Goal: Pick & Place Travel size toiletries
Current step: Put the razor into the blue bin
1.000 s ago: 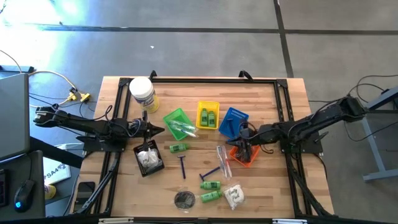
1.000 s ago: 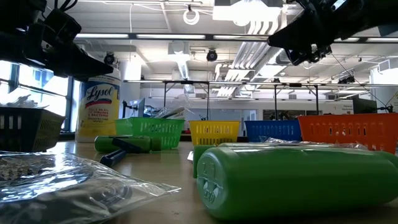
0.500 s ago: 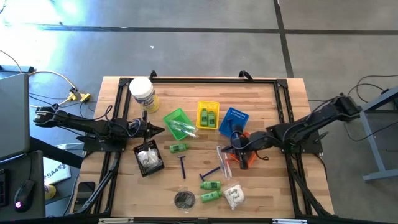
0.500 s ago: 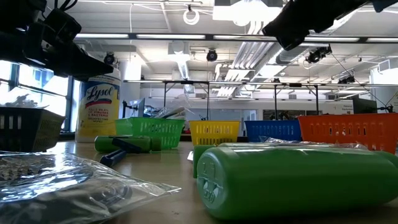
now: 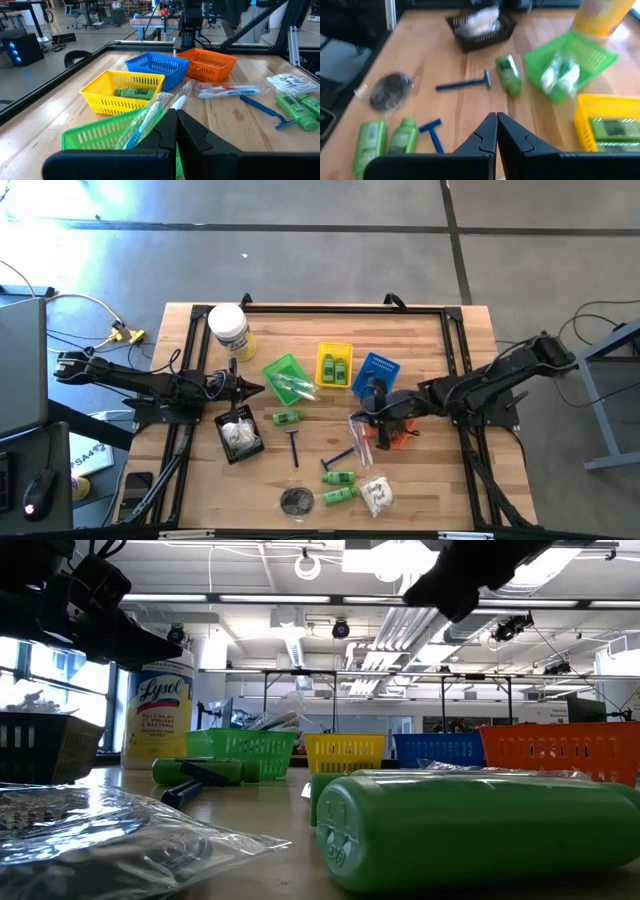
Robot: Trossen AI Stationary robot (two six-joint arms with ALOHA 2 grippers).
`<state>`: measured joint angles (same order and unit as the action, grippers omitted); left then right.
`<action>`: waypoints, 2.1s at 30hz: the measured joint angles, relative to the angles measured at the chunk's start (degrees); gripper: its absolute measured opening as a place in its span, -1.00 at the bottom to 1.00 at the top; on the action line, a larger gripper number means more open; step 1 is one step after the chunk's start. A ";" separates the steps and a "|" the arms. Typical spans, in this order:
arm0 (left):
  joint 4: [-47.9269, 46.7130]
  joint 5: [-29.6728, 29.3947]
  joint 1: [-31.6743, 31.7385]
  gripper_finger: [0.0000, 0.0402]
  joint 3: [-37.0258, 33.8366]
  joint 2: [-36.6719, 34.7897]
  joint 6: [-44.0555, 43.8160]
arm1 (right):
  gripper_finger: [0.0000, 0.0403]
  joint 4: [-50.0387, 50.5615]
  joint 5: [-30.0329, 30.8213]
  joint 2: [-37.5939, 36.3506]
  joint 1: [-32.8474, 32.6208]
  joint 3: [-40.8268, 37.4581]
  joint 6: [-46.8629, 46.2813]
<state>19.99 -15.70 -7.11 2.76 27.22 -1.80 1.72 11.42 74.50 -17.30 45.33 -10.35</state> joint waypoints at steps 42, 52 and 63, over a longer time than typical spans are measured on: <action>-0.84 0.16 -0.02 -1.00 0.00 0.04 -0.03 | 0.03 3.03 -10.15 35.11 -2.87 15.48 6.05; -0.92 0.20 -0.02 -1.00 0.00 0.02 -0.04 | -0.01 1.95 -11.17 36.50 -2.81 15.64 6.08; -1.03 0.20 -0.02 -1.00 0.00 0.02 -0.02 | -0.79 1.83 -11.39 36.52 -2.80 15.64 6.48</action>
<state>18.96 -15.51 -7.14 2.76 27.24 -1.83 3.55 0.03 111.01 -20.10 60.97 -3.87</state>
